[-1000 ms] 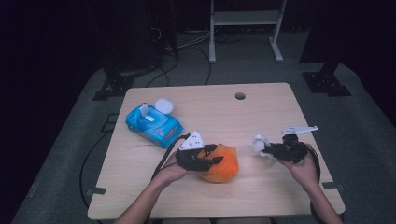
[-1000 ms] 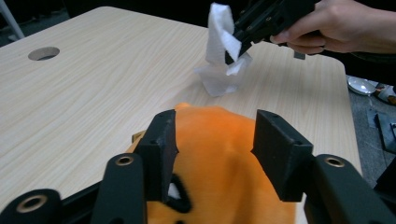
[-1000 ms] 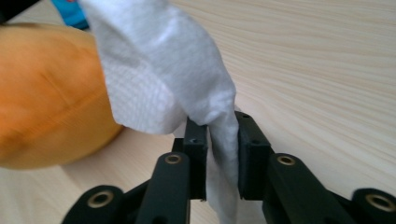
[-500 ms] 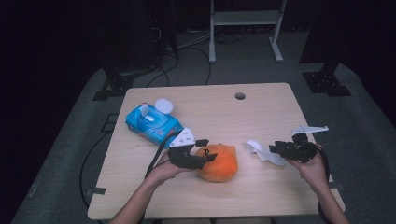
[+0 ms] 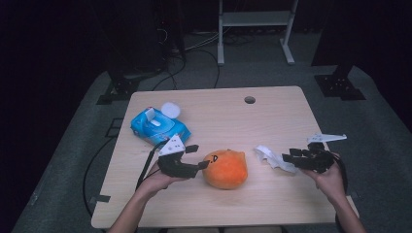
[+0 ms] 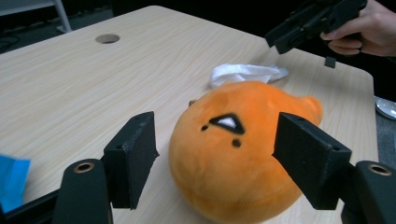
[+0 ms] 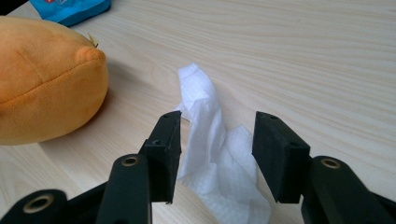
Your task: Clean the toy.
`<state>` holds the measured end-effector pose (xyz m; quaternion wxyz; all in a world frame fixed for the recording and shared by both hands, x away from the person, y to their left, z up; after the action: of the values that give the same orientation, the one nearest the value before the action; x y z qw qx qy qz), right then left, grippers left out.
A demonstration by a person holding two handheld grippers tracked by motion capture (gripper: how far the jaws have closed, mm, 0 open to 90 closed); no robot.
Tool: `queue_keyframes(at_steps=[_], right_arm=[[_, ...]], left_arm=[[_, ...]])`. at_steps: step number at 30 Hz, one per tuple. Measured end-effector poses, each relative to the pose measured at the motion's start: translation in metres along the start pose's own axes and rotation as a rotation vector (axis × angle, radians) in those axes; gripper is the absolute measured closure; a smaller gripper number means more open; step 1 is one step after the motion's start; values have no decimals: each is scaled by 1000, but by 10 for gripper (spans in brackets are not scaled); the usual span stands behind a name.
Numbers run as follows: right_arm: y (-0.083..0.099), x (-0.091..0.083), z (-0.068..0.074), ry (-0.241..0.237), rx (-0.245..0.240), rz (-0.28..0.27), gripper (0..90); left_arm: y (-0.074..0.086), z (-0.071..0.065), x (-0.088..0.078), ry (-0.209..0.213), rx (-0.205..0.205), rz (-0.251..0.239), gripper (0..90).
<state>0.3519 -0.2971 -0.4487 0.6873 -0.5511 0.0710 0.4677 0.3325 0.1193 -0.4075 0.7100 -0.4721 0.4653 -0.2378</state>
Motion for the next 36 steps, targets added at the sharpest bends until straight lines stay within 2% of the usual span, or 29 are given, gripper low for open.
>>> queue_keyframes(at_steps=[13,33,36], right_arm=[[4,-3,-1,-2,11,-6,445],[10,-5,1,-8,12,-11,402],[10,-5,3,-9,6,-12,400]], left_arm=[[23,9,-22,-52,-33,20,234],[64,18,-42,-130,-81,49,186],[71,19,-45,-142,-87,67,184]])
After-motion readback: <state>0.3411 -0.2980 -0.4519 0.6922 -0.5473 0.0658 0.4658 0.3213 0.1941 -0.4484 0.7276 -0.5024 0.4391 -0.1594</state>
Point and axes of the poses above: each handheld gripper's, and its own axes: x roughly forward along the jaws, y roughly out of its underside, z roughly to its left, the point moved 3 cm from there along x, roughly forward along the jaws, and after that the axes turned 12 degrees about x, right-handed, at the moved point
